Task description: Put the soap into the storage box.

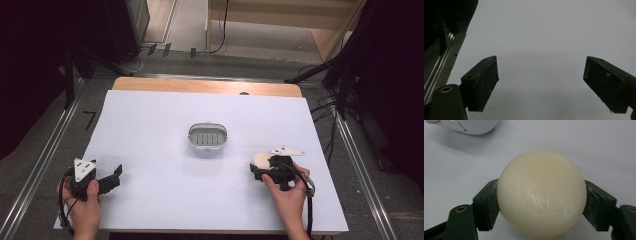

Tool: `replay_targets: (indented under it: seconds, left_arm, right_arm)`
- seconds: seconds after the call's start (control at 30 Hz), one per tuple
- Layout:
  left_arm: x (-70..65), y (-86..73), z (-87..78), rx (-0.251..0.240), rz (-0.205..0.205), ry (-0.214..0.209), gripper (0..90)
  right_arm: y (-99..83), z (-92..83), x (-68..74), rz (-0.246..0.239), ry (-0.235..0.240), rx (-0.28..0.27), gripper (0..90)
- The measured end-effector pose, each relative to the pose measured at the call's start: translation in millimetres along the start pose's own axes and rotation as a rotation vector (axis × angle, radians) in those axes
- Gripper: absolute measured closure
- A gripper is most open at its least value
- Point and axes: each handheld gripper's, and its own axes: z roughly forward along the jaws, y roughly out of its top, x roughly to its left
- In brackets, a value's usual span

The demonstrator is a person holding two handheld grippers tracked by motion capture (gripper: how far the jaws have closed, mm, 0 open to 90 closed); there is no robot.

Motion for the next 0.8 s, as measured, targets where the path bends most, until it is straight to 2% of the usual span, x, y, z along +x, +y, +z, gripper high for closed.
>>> replay_targets:
  seconds: [0.8]
  left_arm:
    - [-1.5,0.5,1.7,0.012,0.017,-0.004,13.5]
  right_arm:
    - [23.8,19.1,27.9,-0.050,0.037,0.010,25.3]
